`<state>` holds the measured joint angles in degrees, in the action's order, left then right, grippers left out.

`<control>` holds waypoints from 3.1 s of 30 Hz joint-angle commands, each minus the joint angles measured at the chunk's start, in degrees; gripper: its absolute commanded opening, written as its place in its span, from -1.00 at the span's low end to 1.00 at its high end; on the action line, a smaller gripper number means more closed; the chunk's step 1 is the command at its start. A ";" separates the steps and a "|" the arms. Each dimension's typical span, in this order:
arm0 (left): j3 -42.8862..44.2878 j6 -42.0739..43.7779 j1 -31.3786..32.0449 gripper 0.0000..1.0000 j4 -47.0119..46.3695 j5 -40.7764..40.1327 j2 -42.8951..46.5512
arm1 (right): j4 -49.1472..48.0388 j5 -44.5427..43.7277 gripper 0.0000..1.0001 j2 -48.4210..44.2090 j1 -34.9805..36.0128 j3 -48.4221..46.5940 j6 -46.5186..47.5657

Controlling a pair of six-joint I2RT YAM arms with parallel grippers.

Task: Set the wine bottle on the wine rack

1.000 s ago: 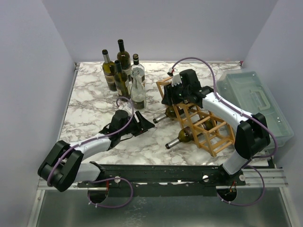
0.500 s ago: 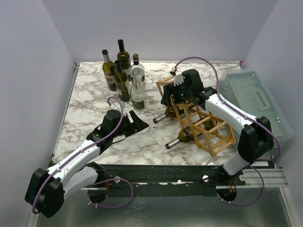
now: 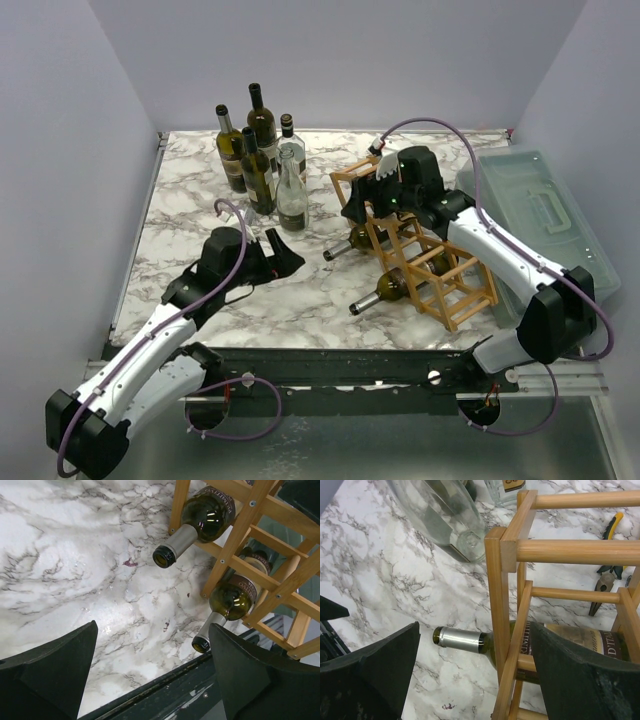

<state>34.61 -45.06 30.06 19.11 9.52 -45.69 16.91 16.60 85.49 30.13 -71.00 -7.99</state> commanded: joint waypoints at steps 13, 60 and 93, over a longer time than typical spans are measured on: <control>24.39 17.80 -0.75 0.93 20.45 -24.14 -1.98 | -3.01 3.67 0.94 -9.73 -0.32 2.58 -4.33; 52.20 31.66 -18.77 0.62 -1.89 -16.17 -44.20 | -4.66 5.24 1.00 -20.04 -0.26 11.53 -6.49; 41.59 35.52 -18.55 -1.00 2.53 -27.62 -32.11 | -2.80 3.29 1.00 -20.33 -0.25 10.66 -6.47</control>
<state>77.60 -9.93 11.57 21.52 -14.41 -85.25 13.41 20.23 65.30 30.13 -59.88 -14.50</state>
